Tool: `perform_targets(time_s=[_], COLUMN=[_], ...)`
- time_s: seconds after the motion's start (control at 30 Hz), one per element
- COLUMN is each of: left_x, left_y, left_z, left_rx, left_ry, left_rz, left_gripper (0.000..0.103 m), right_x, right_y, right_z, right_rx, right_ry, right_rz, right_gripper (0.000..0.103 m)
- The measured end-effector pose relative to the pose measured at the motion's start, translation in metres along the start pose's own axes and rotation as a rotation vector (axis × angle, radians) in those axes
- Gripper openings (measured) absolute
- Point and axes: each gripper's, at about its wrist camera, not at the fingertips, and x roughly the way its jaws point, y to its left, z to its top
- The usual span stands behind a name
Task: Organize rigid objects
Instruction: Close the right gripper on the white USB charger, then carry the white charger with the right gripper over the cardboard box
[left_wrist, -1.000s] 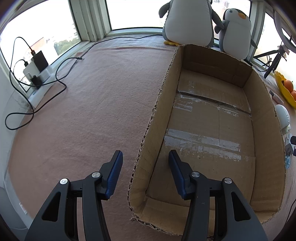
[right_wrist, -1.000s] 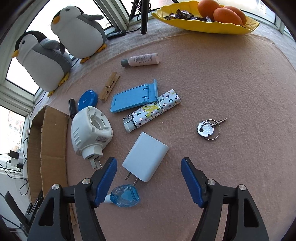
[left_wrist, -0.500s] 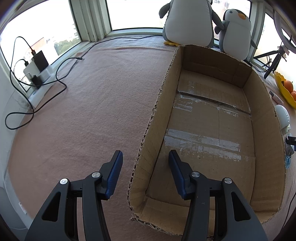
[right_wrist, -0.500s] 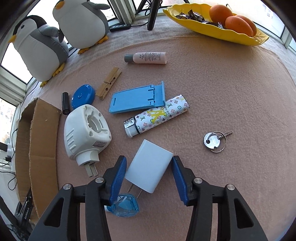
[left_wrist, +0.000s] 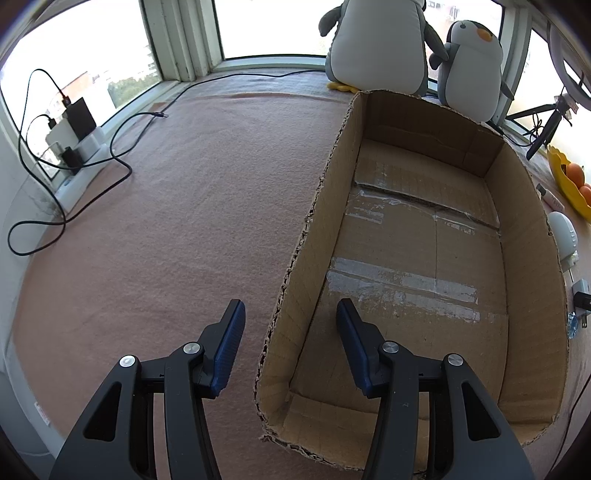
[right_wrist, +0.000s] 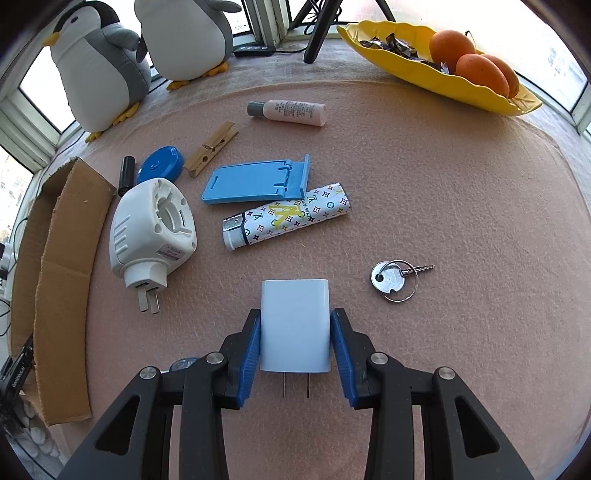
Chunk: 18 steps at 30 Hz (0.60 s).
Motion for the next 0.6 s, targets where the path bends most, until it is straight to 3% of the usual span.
perform_targets(time_s=[0.27,0.43,0.6], left_x=[0.000,0.001,0.001], left_y=[0.000,0.000,0.001], left_z=[0.000,0.000,-0.001], left_rx=[0.000,-0.005,0.000], left_ry=[0.000,0.000,0.002], left_rz=[-0.001,-0.009,-0.016], left_gripper=[0.051,0.051,0.051], right_x=[-0.008,-0.036,-0.069], right_y=[0.008,0.021,0.045], right_z=[-0.008,-0.010,-0.010], right_rx=[-0.035,-0.068,-0.105], right_ry=[-0.040,-0.112,-0.162], right_rz=[-0.021,-0.023,0.063], right_gripper=[0.032,0.032,0.032])
